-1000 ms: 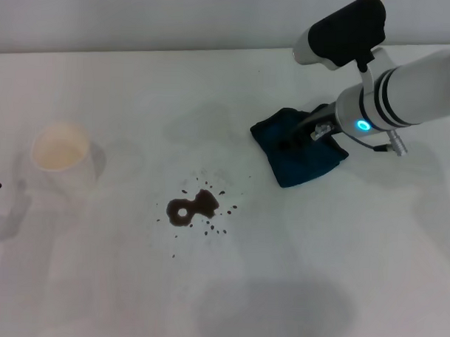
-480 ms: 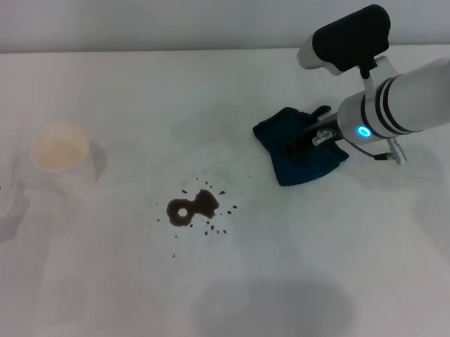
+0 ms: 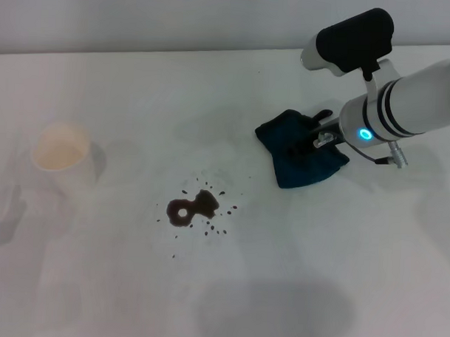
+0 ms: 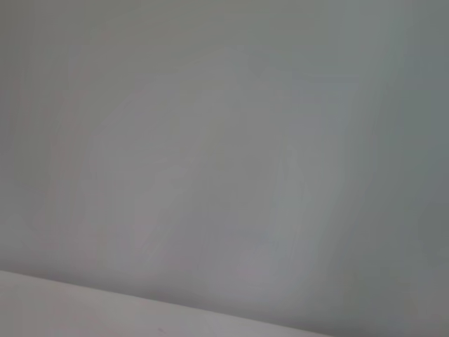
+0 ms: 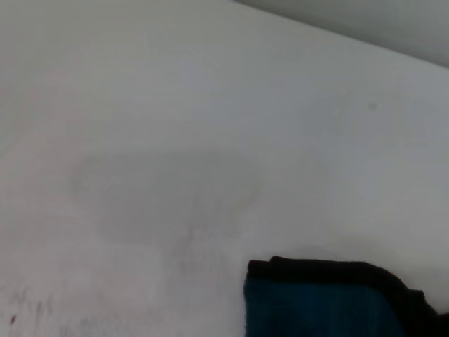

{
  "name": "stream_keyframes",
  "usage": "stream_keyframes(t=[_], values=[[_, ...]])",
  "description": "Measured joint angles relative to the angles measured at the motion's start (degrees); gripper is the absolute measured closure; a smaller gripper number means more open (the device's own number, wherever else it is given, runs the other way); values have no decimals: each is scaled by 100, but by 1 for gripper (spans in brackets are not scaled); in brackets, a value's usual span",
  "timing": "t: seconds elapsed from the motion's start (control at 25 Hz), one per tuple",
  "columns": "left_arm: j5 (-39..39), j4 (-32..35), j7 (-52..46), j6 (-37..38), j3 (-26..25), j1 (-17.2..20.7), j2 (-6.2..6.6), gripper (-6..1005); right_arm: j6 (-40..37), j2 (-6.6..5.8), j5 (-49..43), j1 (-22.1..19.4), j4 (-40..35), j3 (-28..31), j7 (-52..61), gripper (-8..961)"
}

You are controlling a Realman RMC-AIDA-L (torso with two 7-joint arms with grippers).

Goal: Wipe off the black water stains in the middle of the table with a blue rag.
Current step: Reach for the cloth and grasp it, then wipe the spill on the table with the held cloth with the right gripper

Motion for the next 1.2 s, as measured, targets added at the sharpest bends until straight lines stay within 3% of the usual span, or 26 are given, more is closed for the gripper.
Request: stream_keyframes(t=[0.2,0.44,0.52,0.76,0.96,1.2], values=[[6,0,0,3,0,5,0,107,96,-2,12,-5,-5,-49,-38,528],[40,-12,0,3,-1,10,0,108,391,4,89,-67,-237,-102,-194,749],[77,-35,-17,4,-1,4,0,108,595,17,302,-114,-422,-140,-428,867],[140,-114,-159,4,-1,-20,0,107,858,20,1553,-245,-965,-426,-1462,867],[141,-203,-253,3,-1,-73,0,106,12,42,2246,-305,-979,-1595,-2000,866],[152,-213,-289,-25,0,-177,0,106,-764,47,2929,-270,-889,-2538,-2521,866]])
